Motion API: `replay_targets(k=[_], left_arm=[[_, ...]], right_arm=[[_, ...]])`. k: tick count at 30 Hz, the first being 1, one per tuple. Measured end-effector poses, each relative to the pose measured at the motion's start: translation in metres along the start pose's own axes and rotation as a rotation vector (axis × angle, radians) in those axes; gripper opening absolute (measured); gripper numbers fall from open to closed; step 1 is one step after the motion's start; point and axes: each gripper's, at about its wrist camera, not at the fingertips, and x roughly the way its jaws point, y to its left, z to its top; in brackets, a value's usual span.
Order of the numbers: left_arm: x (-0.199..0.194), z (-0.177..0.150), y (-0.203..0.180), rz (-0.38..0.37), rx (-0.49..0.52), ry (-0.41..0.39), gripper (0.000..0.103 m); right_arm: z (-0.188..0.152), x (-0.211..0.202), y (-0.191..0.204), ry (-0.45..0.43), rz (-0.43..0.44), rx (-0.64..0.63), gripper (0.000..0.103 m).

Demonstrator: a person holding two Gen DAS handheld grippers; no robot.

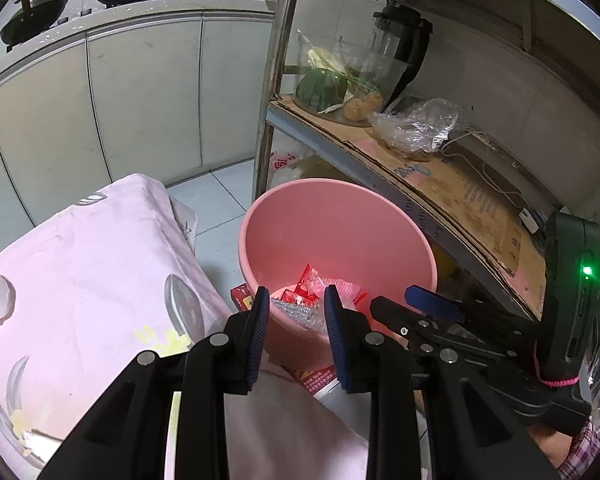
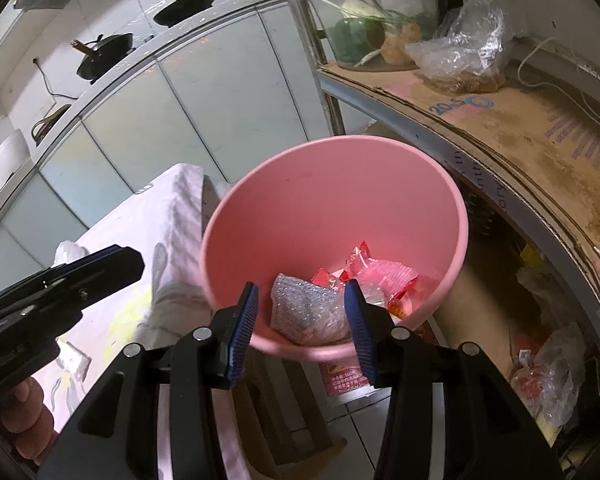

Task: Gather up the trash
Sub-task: 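Open both grippers to drop the pad and bubble wrap into the bucket, then move both tools back over the bed toward the white foam strip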

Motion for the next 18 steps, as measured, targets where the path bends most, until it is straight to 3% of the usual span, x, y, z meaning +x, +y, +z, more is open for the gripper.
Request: replay_targets(k=[18], left_arm=[[-0.033,-0.021,0.008,0.033,-0.013,-0.026,0.027]], right_arm=[[-0.021,-0.025,0.031,0.0,0.037,-0.066,0.045]])
